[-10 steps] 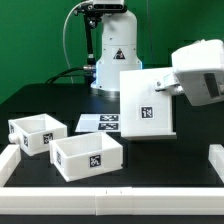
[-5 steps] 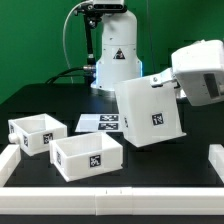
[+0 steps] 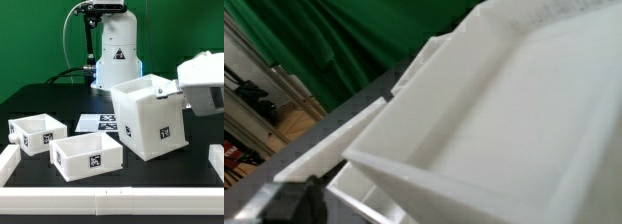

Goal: Assemble drawer

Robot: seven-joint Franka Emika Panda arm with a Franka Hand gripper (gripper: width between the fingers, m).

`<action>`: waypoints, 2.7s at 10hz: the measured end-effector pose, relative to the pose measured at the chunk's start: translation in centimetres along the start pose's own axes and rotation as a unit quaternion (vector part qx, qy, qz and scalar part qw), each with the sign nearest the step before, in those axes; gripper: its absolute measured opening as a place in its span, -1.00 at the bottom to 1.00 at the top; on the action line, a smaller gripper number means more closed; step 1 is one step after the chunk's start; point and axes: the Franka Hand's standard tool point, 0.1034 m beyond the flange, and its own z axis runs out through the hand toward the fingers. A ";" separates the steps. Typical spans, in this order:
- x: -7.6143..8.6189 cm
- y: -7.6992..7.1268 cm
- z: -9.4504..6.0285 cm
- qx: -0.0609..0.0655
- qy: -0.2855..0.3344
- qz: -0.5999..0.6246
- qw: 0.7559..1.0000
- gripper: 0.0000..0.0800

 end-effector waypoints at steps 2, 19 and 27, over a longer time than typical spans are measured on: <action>0.5 -0.9 -0.8 -0.007 0.003 0.001 1.000 0.62; -8.0 8.3 -3.7 0.027 0.348 -0.019 0.937 0.62; -7.4 3.4 -5.9 0.237 0.340 0.079 0.907 0.62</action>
Offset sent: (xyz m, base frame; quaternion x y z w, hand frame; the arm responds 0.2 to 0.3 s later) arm -0.0006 0.0305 -0.0148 -0.0022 0.0057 0.0492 0.9988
